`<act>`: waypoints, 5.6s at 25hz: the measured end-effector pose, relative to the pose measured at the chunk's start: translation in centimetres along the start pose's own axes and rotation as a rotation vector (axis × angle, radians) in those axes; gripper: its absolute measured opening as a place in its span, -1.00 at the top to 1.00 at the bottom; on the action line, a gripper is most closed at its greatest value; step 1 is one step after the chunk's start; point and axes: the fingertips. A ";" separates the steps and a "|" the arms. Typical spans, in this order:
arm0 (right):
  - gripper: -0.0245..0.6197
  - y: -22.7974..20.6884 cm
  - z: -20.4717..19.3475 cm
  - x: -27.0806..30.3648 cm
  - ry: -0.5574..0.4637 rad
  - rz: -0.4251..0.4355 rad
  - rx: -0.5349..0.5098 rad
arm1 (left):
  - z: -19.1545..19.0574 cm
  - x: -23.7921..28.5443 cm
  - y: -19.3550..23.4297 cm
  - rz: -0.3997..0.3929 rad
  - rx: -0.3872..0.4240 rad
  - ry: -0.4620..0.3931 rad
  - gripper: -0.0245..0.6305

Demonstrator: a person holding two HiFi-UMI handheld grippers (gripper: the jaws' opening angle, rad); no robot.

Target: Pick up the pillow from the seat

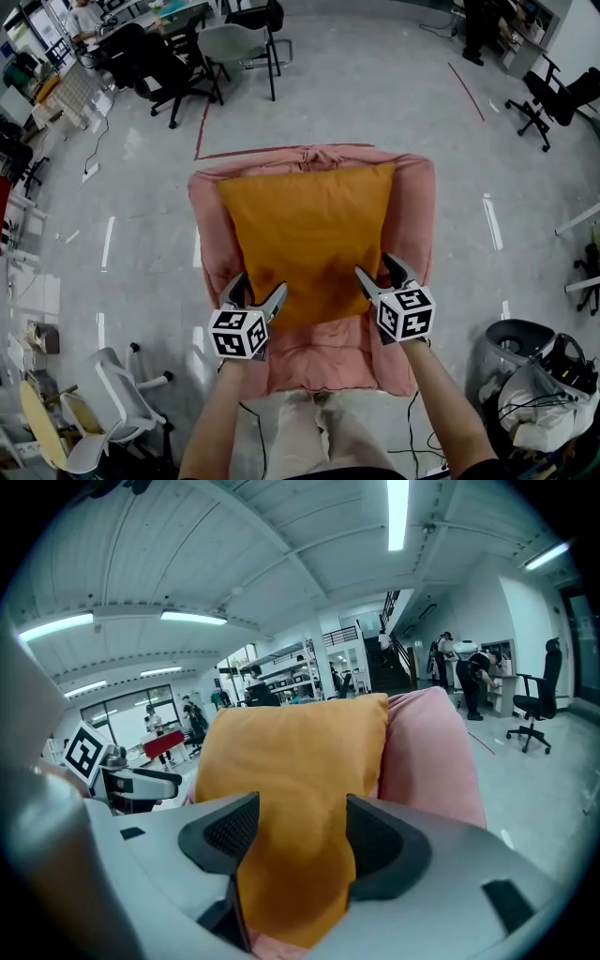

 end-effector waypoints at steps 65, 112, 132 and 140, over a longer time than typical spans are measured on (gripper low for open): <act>0.25 -5.4 -1.9 6.7 0.137 -0.091 0.074 | -0.2 8.8 3.5 -0.025 -0.014 0.114 -0.26; 0.84 0.0 2.8 1.1 0.045 -0.041 0.057 | 3.9 1.2 0.7 -0.025 -0.067 0.040 0.39; 0.84 4.2 7.5 -5.6 -0.050 -0.038 -0.008 | 8.3 -5.9 -1.8 -0.020 -0.041 -0.068 0.39; 0.84 5.1 8.7 -8.0 -0.091 -0.033 -0.026 | 9.6 -8.4 -3.3 -0.013 -0.029 -0.101 0.39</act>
Point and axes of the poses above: the fingertips, and each gripper's own axes: x forward along the fingers, y to its left, z out of its top, and after that the axes turned 9 degrees about z, right-handed
